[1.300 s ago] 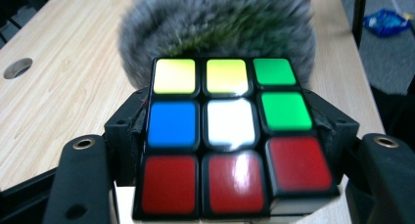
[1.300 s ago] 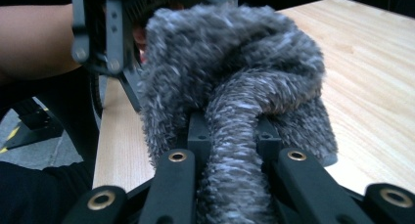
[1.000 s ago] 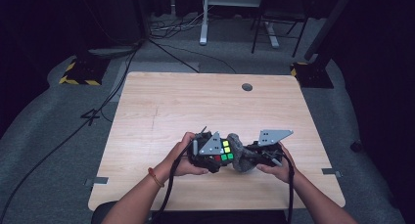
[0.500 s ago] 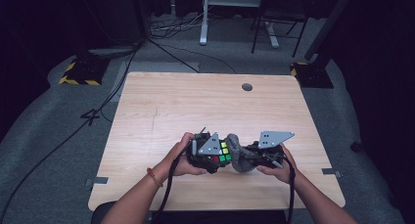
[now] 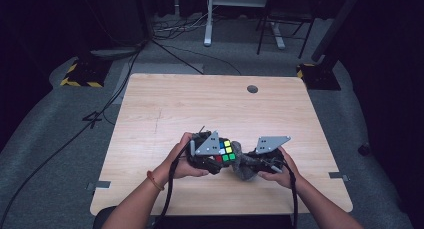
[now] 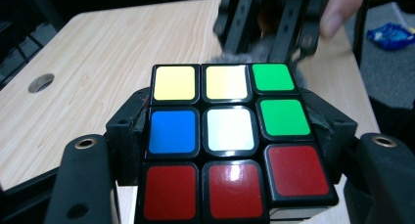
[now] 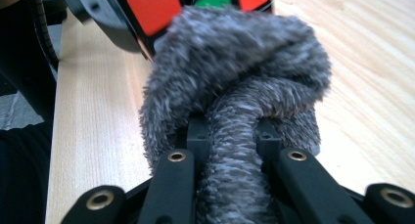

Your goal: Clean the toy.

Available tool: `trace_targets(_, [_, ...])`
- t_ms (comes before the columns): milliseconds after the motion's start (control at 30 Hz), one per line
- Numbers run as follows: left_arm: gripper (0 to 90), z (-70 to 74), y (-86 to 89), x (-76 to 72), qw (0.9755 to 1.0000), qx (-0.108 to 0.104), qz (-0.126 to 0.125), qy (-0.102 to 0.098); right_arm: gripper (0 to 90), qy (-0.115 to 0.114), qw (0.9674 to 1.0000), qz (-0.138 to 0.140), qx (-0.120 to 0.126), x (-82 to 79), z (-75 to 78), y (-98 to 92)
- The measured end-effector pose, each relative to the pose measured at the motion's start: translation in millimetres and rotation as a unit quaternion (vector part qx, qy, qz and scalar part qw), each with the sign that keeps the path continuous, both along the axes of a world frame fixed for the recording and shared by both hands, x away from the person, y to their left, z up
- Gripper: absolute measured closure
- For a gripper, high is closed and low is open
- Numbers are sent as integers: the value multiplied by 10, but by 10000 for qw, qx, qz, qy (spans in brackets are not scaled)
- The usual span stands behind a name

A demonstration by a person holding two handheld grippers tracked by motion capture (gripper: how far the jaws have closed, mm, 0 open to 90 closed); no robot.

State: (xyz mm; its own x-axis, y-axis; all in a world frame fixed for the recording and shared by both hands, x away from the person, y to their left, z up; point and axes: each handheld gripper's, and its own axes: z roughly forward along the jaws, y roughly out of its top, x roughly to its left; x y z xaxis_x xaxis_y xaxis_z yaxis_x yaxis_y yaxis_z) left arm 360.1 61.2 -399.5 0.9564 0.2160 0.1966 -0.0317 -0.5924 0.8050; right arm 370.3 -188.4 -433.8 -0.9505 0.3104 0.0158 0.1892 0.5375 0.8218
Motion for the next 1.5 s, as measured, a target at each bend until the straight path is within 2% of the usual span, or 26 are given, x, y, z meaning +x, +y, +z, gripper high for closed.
trace_targets(100, [333,-52,-22,19,9998,180,57,-25,767,13,9995,-1,322,2,85,-76])
trace_targets(133, [333,-86,-47,28,9998,200,14,54,766,4,9992,2,400,1,113,-89])
trace_targets(167, [333,-100,-87,16,9996,264,-50,26,766,-30,9990,-2,453,-11,149,-100])
trace_targets(267, [333,-103,-157,-5,9997,202,-145,88,766,-173,9992,-46,369,-41,167,-94])
trace_targets(400, [333,-104,-184,-31,9995,92,-250,187,764,-198,9987,-207,431,-11,175,-134])
trace_targets(467, [333,-88,-200,-55,9995,95,-248,142,763,-246,9988,-247,347,-3,160,-126])
trace_targets(533, [333,-61,-183,-59,9995,-42,-254,204,764,-273,9991,-284,151,14,123,-115])
trace_targets(600, [333,-34,-159,-53,9998,-79,-128,113,764,-136,9996,-238,39,42,81,-111])
trace_targets(667, [333,-19,-120,-26,9999,-122,-28,103,763,33,9999,-106,-85,64,43,-96])
trace_targets(767, [333,-20,-91,3,9997,5,247,-54,760,141,9993,-6,-354,77,-6,-57])
trace_targets(900, [333,-24,-51,31,9996,24,273,-66,759,164,9991,-110,-386,109,7,-95])
trace_targets(1000, [332,-38,-6,72,9993,67,366,-58,753,73,9991,-245,-352,121,62,-140])
trace_targets(1067, [332,-41,33,108,9992,39,390,47,748,6,9987,-316,-405,135,85,-160])
trace_targets(1200, [332,-120,95,169,9987,18,387,319,747,43,9974,-471,-545,198,72,-193])
trace_targets(1300, [331,-256,106,182,9982,283,349,386,739,53,9956,-534,-767,184,33,-275])
trace_targets(1400, [330,-425,99,197,9970,339,326,609,732,196,9954,-624,-695,170,-8,-378])
trace_targets(1500, [329,-544,31,196,9956,638,265,628,724,212,9940,-611,-883,152,-100,-405])
